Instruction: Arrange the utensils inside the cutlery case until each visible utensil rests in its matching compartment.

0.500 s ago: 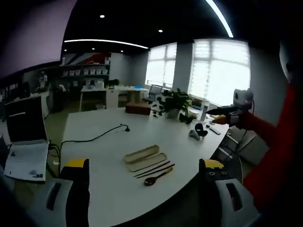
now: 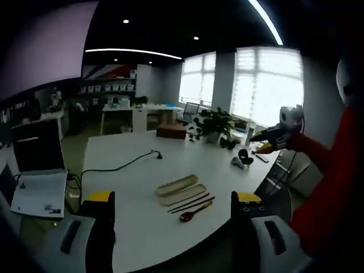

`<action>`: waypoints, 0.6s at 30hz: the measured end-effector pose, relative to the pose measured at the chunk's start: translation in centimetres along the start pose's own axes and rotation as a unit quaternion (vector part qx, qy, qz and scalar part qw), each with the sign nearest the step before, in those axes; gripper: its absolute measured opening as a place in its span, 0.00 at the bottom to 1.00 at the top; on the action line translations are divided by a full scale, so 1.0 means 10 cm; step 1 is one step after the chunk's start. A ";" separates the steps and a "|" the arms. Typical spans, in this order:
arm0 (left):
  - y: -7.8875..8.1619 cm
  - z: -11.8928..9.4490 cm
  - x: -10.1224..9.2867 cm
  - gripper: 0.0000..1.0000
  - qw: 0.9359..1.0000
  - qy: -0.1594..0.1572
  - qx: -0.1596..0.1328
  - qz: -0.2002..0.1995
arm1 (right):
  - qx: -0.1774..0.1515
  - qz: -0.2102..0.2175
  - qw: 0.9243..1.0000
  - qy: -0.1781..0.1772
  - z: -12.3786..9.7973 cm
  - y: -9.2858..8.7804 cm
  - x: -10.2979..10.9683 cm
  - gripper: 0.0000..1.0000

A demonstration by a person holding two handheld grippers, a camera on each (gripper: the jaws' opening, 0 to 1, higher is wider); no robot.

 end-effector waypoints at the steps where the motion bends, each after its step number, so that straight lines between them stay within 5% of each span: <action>1: -0.01 0.00 0.00 0.87 1.000 -0.001 0.001 -0.006 | 0.001 0.001 1.000 0.006 0.03 -0.02 0.01 0.33; 5: -0.09 0.02 -0.03 0.88 1.000 -0.005 0.025 0.007 | 0.021 -0.013 1.000 -0.005 0.11 -0.10 -0.04 0.26; 8: -0.13 0.03 0.01 0.89 0.999 -0.004 0.032 -0.003 | 0.027 0.034 0.999 0.025 0.16 -0.10 0.01 0.23; 12: 0.02 0.03 0.08 0.92 0.995 -0.014 -0.021 -0.098 | 0.023 0.030 0.999 0.019 0.23 -0.07 -0.06 0.21; 18: 0.13 0.00 0.12 0.91 0.995 -0.008 -0.028 -0.090 | 0.028 -0.014 0.999 0.015 0.36 -0.10 -0.11 0.11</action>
Point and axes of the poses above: the point that each gripper's makers call its tool centre point, and the gripper's own axes: z roughly forward along the fingers, x roughly to its left, y roughly out of its top, the point moved 3 cm from there along -z, roughly backward along the fingers, and after that the axes turned 11 degrees about z, right-handed, at the moved point
